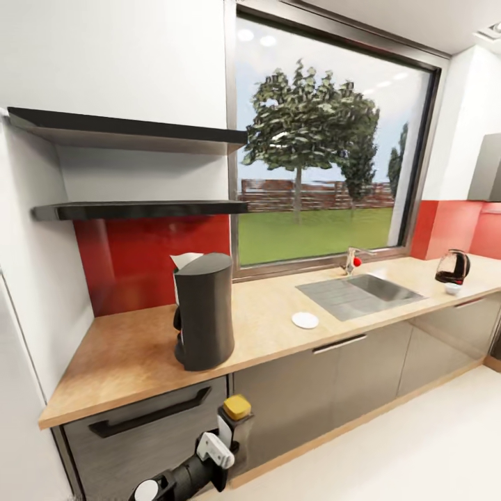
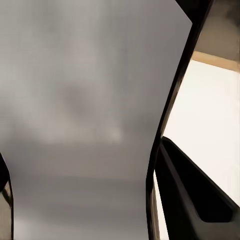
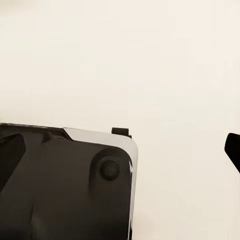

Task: Set up a coffee station on the kitchen countertop: keep the coffee maker on the countertop, move the bottle of coffee from the kitchen shelf to the counter next to the coffee maker, place a paper coffee filter on top of the coffee maker, put the saucer next to the coffee maker with the coffee cup on the saucer, and place the electric kettle next to the coffee maker.

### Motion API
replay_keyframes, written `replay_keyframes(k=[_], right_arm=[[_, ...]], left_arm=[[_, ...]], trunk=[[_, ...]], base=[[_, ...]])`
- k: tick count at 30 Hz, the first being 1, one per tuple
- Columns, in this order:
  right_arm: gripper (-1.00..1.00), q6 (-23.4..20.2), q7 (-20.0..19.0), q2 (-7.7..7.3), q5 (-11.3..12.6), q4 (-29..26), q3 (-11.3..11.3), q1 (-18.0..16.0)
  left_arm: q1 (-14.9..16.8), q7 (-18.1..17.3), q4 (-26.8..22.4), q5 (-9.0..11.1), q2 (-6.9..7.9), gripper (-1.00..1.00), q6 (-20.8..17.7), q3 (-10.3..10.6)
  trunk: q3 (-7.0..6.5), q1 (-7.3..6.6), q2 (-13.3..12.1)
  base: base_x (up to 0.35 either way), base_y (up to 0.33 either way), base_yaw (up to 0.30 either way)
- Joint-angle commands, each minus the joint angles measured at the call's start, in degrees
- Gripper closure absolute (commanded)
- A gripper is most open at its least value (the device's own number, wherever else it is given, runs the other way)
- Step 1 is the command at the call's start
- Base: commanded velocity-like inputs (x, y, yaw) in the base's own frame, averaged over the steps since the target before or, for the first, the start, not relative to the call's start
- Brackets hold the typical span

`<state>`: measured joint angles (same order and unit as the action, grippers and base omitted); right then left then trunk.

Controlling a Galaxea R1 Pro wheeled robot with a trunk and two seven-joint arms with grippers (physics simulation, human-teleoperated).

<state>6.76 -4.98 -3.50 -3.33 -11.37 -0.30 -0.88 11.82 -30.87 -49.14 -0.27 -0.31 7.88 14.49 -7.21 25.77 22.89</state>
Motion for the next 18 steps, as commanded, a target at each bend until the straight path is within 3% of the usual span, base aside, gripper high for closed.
replay_keyframes(k=[1,15,18], right_arm=[[-1.00,0.2,-0.1,-0.02,-0.4,0.1,-0.1,0.0],[-1.00,0.2,-0.1,-0.02,-0.4,0.1,-0.1,0.0],[-1.00,0.2,-0.1,-0.02,-0.4,0.2,-0.1,0.0]], left_arm=[[0.1,-1.2,0.0,-0.1,0.02,1.00,0.3,-0.2],[0.1,-2.3,-0.1,0.0,0.04,1.00,0.1,-0.3],[0.0,-2.4,-2.6,-0.1,0.08,1.00,-0.1,-0.4]], trunk=[[-0.01,0.02,0.0],[-0.29,0.02,0.0],[-0.30,0.02,0.0]], base=[[0.000,0.000,0.264],[0.000,0.000,0.270],[0.000,0.000,0.271]])
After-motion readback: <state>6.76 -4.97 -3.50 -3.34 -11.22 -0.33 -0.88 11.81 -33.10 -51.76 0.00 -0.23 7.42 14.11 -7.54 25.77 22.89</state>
